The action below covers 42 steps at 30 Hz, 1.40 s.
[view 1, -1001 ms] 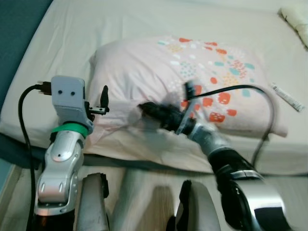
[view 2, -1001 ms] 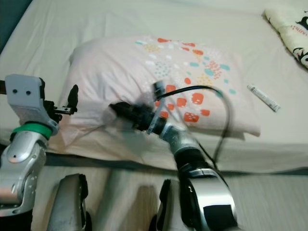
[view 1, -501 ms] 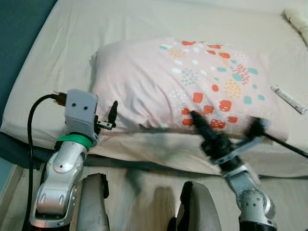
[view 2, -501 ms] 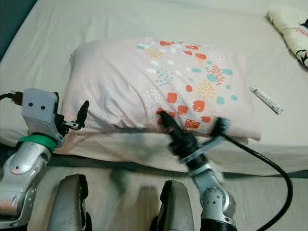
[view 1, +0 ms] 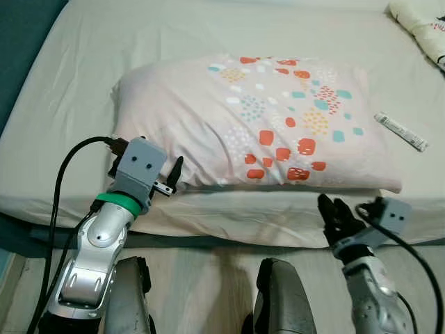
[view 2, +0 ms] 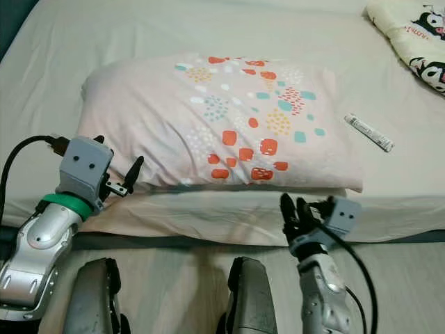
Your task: Clean up the room
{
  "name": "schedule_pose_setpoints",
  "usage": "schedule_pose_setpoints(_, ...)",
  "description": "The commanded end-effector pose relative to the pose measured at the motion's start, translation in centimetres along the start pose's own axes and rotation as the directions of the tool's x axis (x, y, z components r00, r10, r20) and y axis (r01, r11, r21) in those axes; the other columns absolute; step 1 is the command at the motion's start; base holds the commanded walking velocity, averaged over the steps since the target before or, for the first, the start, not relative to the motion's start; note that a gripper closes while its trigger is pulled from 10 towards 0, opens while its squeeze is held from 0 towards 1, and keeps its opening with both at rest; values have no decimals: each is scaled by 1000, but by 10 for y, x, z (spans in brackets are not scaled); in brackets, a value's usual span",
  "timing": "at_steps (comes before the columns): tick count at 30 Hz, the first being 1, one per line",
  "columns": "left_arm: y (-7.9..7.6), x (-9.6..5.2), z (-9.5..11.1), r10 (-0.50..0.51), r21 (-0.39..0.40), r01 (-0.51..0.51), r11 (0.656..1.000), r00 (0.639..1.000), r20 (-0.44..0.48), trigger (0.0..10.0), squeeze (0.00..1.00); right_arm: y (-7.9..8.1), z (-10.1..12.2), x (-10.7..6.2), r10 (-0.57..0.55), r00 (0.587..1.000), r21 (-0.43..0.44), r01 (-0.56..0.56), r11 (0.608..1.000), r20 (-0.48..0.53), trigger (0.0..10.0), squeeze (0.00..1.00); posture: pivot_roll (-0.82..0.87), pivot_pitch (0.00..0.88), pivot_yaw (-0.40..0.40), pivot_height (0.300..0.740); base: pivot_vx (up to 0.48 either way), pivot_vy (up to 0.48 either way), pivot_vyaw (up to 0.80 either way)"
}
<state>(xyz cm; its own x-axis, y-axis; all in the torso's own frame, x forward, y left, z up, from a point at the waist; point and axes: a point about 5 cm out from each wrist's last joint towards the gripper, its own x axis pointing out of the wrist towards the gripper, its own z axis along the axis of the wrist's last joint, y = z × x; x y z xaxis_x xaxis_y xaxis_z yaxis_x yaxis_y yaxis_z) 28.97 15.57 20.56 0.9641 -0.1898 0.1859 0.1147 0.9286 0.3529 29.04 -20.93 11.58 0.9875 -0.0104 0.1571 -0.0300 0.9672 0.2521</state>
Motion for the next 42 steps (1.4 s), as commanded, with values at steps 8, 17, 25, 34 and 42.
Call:
schedule_pose_setpoints(8, -11, -2, -3, -13, 13, 13, 1000, 1000, 14, 10000, 0, -10, -1, 6, -69, 997, -71, 70, 995, 16, 10000, 0, 132, 146, -59, 584, 0, 0, 0)
schedule_pose_setpoints(17, -13, -1, 0, -28, 33, 27, 999, 999, 34, 10000, 0, -8, -5, 4, -65, 998, -72, 65, 995, 10, 10000, 0, 133, 143, -64, 609, 0, 0, 0)
schedule_pose_setpoints(25, -18, -1, -1, -48, 33, 47, 998, 998, 33, 10000, 0, -8, -12, 4, -70, 998, -69, 70, 995, 2, 10000, 0, 132, 139, -61, 634, 0, 0, 0)
schedule_pose_setpoints(34, -21, 0, -3, -55, 26, 54, 998, 998, 34, 10000, 0, -7, -15, 4, -58, 998, -82, 58, 995, -7, 10000, 0, 133, 136, -63, 674, 0, 0, 0)
schedule_pose_setpoints(42, -23, 1, -6, -60, -7, 60, 998, 998, 7, 10000, 0, -7, -18, 3, -59, 998, -90, 58, 994, -8, 10000, 0, 133, 136, -63, 709, 0, 0, 0)
